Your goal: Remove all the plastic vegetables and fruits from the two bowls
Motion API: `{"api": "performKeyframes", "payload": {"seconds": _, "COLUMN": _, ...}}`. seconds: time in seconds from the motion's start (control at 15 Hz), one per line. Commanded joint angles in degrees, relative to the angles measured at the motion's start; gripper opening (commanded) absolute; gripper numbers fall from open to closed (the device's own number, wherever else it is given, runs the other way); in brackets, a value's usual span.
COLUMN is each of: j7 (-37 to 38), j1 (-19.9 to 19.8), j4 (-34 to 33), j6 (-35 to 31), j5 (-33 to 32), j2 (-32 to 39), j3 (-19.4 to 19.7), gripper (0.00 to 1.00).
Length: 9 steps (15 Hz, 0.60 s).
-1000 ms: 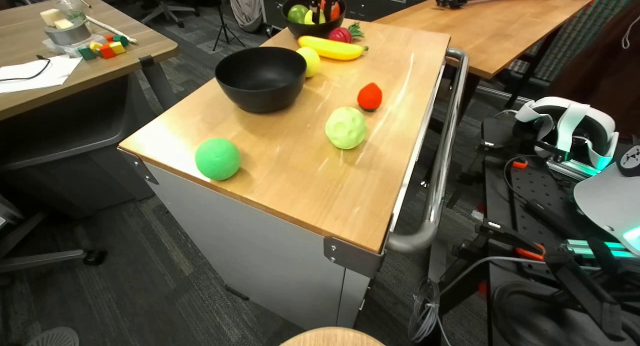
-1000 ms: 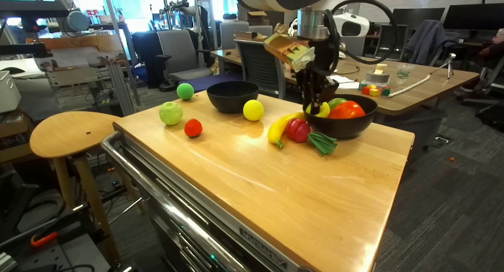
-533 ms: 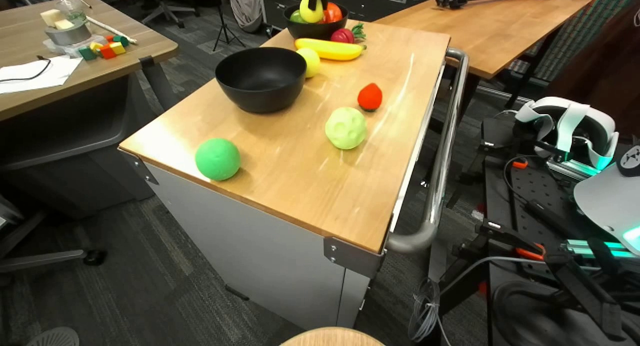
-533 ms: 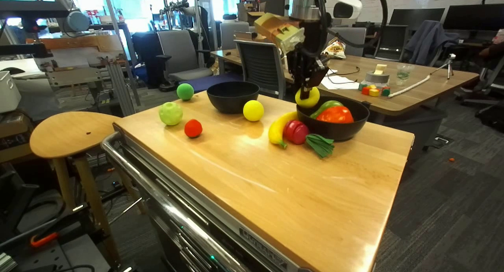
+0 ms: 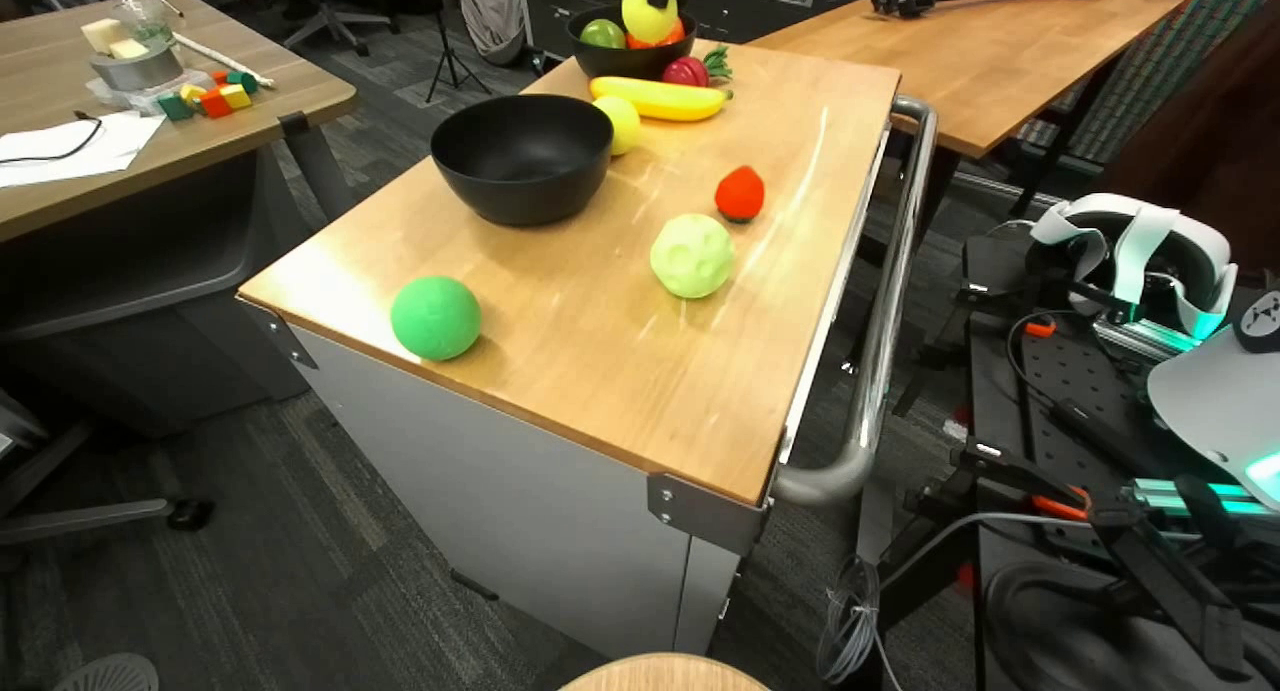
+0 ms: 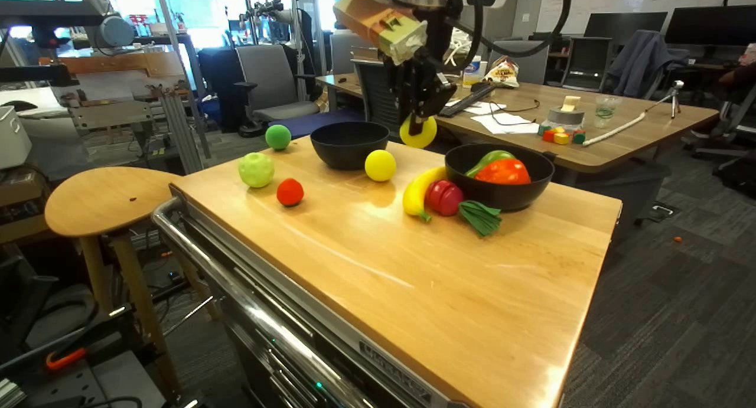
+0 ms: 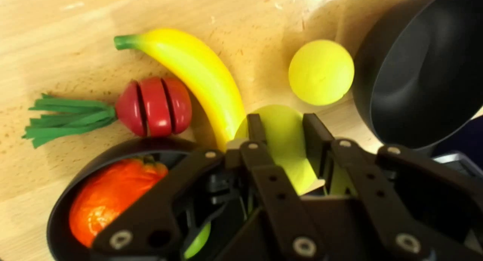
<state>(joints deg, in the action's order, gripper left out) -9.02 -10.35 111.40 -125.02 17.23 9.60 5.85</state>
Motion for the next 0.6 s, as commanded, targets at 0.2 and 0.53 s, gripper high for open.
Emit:
{"api": "performKeyframes", "payload": {"seconds": 0.2, "j7": -3.6, "j1": 0.9, "j4": 8.0, "j6": -1.3, "j5": -2.0, "j2": -2.4, "j3": -0.1, "gripper": 0.10}}
{"api": "performKeyframes", "payload": {"seconds": 0.53, "j7": -5.9, "j1": 1.3, "j4": 9.6, "j6": -1.4, "j5": -5.8, "j2": -1.9, "j3": -0.1, "gripper": 0.57}}
